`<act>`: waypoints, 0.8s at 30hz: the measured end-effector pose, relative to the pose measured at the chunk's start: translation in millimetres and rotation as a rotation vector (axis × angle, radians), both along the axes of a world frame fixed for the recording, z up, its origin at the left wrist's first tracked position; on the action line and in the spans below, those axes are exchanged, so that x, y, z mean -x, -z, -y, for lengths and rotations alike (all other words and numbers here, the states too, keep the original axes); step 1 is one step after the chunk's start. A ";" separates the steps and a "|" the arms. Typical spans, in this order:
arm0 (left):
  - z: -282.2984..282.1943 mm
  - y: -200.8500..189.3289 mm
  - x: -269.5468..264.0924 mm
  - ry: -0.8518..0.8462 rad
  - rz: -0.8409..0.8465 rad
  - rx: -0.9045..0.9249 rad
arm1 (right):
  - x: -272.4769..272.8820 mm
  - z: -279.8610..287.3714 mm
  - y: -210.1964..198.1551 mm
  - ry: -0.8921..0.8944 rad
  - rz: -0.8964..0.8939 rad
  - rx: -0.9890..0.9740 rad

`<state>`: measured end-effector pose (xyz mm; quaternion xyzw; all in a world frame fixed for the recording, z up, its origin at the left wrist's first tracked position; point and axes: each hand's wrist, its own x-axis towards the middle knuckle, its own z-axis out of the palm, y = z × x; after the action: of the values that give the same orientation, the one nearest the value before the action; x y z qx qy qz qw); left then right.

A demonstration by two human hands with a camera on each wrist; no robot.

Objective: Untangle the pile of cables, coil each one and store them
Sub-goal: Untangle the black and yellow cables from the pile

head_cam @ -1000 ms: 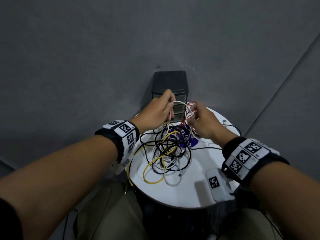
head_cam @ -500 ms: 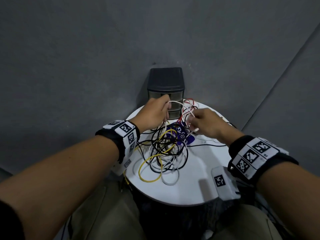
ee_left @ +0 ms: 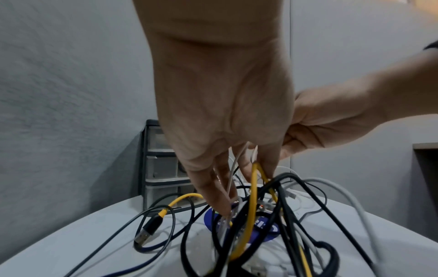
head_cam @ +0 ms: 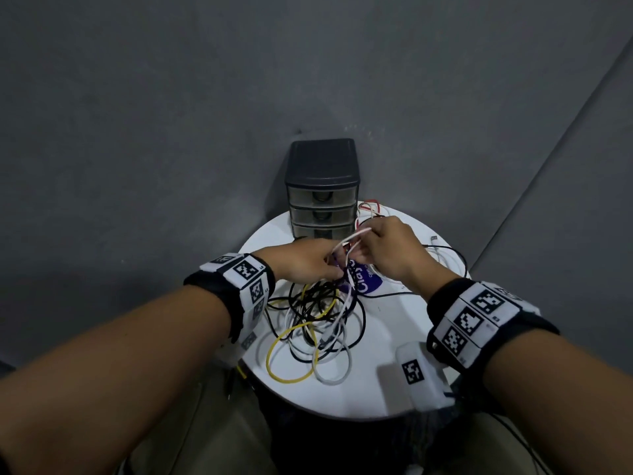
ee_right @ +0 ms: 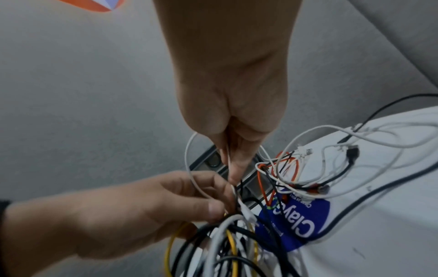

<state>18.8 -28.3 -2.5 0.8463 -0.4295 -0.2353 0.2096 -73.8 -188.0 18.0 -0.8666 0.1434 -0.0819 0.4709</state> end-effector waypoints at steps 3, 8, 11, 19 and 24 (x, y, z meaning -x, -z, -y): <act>1.6 1.9 1.9 -0.018 0.024 -0.007 | 1.1 -1.9 -2.6 0.002 0.016 -0.071; 1.9 1.4 6.7 -0.007 -0.037 0.044 | -4.2 0.2 -10.6 0.177 0.341 0.048; -6.4 -7.7 2.4 -0.029 -0.106 0.035 | 3.9 11.1 -27.4 0.173 0.272 0.337; -36.1 -16.7 -23.5 -0.281 -0.151 -0.013 | 16.1 30.7 -40.0 -0.004 -0.295 0.324; -41.5 -5.1 -14.6 -0.159 -0.168 -0.280 | -0.2 16.4 -22.4 -0.175 -0.449 0.526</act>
<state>33.5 13.2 2.6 0.8758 -0.3055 -0.3453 0.1430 -73.6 -204.3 40.4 -0.9635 0.1426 0.1173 0.1936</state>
